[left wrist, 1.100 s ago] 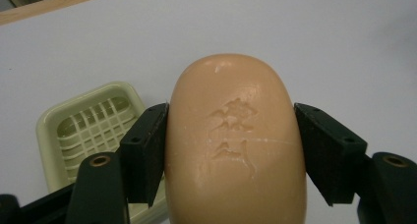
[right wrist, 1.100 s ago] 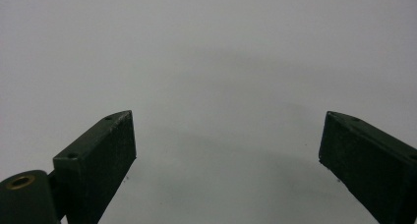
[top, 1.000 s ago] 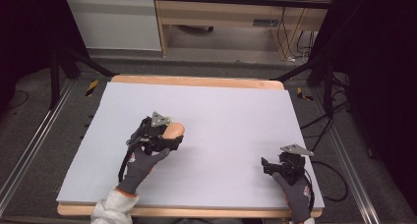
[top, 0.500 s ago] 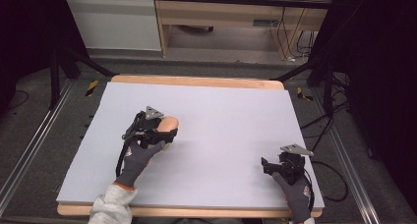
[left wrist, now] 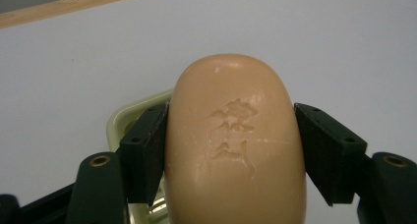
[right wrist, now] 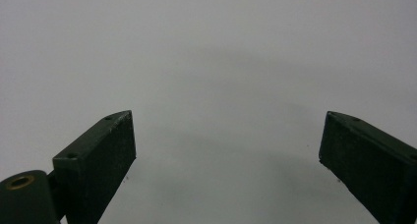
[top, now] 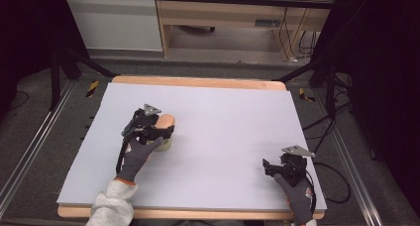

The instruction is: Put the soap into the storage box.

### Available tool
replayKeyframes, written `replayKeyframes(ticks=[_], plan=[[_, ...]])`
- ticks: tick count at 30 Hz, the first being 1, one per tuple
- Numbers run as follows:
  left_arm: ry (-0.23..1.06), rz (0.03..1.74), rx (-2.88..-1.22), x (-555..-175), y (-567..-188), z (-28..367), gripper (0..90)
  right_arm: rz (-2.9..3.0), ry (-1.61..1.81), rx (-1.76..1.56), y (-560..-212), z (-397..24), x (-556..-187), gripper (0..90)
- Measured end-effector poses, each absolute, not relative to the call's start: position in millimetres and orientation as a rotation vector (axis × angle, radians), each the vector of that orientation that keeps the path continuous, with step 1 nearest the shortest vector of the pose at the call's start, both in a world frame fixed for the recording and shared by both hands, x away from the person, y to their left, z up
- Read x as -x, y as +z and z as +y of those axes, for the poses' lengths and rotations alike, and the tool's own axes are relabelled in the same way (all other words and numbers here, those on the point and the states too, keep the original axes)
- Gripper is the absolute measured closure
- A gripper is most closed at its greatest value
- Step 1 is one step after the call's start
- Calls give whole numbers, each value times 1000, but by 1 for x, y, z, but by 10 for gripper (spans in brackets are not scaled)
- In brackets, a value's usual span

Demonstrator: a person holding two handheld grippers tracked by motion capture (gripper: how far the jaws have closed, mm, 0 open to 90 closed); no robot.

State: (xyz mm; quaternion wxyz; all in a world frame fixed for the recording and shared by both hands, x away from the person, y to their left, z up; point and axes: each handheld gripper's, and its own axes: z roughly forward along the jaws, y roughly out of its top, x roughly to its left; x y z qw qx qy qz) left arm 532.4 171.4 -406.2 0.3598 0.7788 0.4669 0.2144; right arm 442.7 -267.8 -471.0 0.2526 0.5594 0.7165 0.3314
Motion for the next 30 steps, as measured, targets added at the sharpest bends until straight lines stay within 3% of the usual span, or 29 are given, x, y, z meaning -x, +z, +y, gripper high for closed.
replayKeyframes(ticks=[30], plan=[[540,1291,-1990,-549,-431,192,318,1955,890,-1518,-472,-265,-444,72]])
